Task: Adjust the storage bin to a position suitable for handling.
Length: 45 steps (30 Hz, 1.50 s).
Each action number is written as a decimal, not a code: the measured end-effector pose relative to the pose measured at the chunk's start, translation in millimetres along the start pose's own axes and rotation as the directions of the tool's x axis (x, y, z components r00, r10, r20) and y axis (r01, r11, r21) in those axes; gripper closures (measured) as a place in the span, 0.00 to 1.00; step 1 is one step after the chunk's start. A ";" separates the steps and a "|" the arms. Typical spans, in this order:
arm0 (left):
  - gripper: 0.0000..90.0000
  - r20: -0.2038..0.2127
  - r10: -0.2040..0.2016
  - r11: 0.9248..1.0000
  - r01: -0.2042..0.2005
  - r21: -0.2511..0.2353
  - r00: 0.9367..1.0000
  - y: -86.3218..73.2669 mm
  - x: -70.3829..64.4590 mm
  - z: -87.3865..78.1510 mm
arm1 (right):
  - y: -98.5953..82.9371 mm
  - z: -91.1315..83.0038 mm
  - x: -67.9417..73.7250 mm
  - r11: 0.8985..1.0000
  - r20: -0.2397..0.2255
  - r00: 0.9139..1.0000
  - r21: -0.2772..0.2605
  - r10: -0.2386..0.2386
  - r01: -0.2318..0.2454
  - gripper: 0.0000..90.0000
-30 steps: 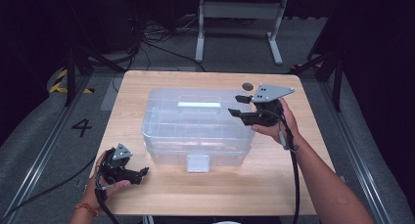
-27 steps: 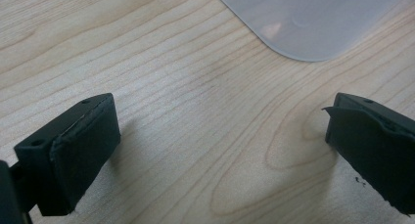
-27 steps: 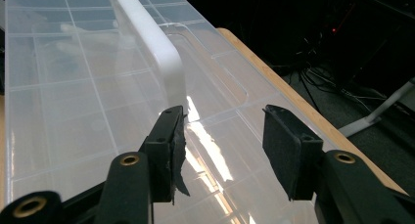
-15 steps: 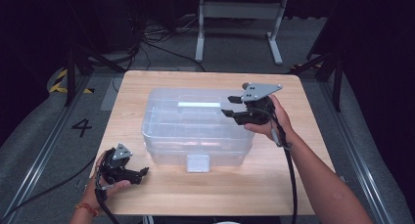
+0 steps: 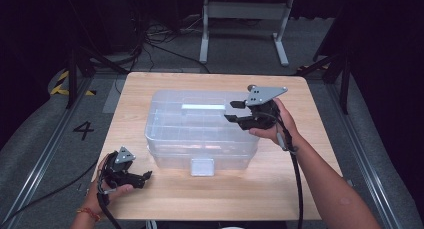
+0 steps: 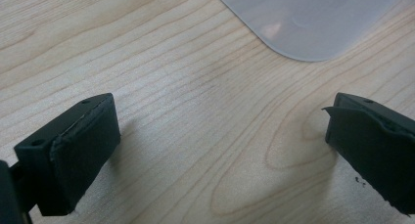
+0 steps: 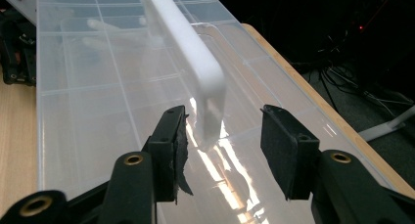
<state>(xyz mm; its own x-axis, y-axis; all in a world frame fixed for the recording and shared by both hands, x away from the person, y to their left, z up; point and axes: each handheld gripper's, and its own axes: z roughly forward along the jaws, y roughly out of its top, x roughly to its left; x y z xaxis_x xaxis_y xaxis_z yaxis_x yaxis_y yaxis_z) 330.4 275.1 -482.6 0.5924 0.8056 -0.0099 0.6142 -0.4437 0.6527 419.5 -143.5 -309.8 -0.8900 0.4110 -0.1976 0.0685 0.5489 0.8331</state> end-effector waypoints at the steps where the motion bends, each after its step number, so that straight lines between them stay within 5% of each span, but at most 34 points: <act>1: 0.00 0.000 0.000 1.000 0.000 -0.001 1.000 0.0 0.0 0.1 | 0.6 1.0 0.7 1.000 -0.004 1.000 0.002 -0.005 0.005 0.59; 14: 0.00 -0.001 0.001 1.000 -0.001 -0.002 1.000 0.0 0.0 0.1 | 9.9 13.5 -3.0 1.000 -0.052 0.999 0.027 -0.001 0.003 0.79; 23: 0.02 -0.004 0.009 1.000 -0.009 -0.009 1.000 -0.3 0.1 -0.9 | 11.8 16.9 -5.8 1.000 -0.079 0.997 0.023 0.016 -0.015 0.85; 30: 0.17 -0.011 -0.010 0.999 0.009 -0.036 1.000 -1.3 0.6 -3.7 | 13.1 16.8 -6.1 0.999 -0.072 0.997 0.024 0.024 -0.022 0.85; 40: 0.45 -0.005 0.036 0.999 -0.036 -0.016 0.999 6.2 -3.9 -10.3 | 19.6 16.0 -12.7 0.998 -0.079 0.995 0.040 0.061 -0.058 0.85; 45: 0.55 -0.036 0.081 0.997 -0.082 -0.015 0.996 11.4 -8.2 -17.8 | 22.4 15.9 -16.9 0.997 -0.089 0.993 0.044 0.074 -0.070 0.85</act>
<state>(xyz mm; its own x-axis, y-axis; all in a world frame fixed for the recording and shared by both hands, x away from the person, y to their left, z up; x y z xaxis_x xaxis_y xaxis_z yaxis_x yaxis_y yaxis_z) 323.3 270.5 -461.5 0.6212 0.7805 0.0700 0.5558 -0.5018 0.6628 443.3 -126.6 -296.0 -0.9190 0.3840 -0.0889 0.1504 0.5500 0.8215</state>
